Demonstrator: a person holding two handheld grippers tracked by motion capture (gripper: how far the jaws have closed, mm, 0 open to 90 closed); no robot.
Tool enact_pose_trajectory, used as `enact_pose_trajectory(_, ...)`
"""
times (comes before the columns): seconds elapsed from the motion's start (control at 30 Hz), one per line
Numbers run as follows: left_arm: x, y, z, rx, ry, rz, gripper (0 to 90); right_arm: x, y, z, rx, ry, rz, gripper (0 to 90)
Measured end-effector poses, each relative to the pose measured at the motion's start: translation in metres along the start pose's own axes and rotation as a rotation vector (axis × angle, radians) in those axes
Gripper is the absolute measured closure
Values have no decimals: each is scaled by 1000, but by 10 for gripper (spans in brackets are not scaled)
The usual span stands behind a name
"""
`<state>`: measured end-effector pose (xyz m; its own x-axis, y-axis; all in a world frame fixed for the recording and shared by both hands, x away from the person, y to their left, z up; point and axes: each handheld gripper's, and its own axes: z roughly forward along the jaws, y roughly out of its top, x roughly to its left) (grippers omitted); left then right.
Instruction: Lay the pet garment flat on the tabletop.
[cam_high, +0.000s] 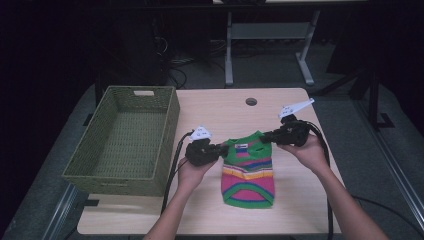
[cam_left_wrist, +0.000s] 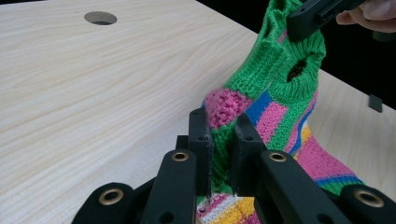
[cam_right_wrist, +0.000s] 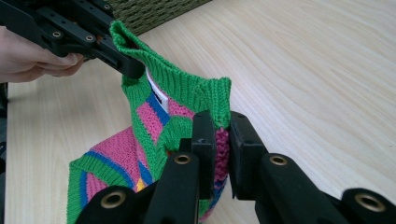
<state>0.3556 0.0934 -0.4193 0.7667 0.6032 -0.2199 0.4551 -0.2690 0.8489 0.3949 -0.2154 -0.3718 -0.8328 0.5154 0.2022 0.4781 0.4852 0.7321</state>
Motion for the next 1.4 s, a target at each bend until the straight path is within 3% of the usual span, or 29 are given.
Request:
enact_pose_trajectory(0.2, 1, 8, 7, -3, 31, 8, 797, -8, -1, 0, -15, -20, 12, 802)
enact_pose_trajectory(0.23, 1, 8, 7, -3, 31, 8, 743, -10, -1, 1, -17, -34, 15, 761)
enact_pose_trajectory(0.27, 4, 8, 10, -14, 84, 1, 651, -13, 1, 3, -20, -64, 12, 669)
enact_pose_trajectory(0.3, 7, 9, 10, -17, 98, -27, 592, -17, 3, 5, -18, -101, 29, 615)
enact_pose_trajectory(0.4, 17, 7, 11, -17, 115, -86, 490, -31, 10, 8, -54, -113, 66, 559)
enact_pose_trajectory(0.5, 19, 6, 11, -10, 111, -96, 468, -37, 10, 12, -49, -106, 90, 544)
enact_pose_trajectory(0.7, 15, 4, 12, 16, 77, -66, 446, -39, -2, 16, -15, -83, 111, 521)
enact_pose_trajectory(0.83, 9, 4, 13, 39, 71, -42, 448, -38, -12, 15, -9, -63, 129, 514)
enact_pose_trajectory(0.9, 7, 3, 15, 59, 44, -36, 477, -36, -15, 14, -13, -48, 133, 521)
enact_pose_trajectory(1.0, 5, 2, 17, 79, 37, -26, 519, -35, -18, 14, -3, -40, 130, 537)
enact_pose_trajectory(1.03, 4, 1, 18, 92, 26, -23, 543, -33, -21, 13, 0, -33, 124, 585)
enact_pose_trajectory(1.4, -3, -4, 18, 120, 6, 23, 676, -23, -35, 17, 35, 7, 114, 663)
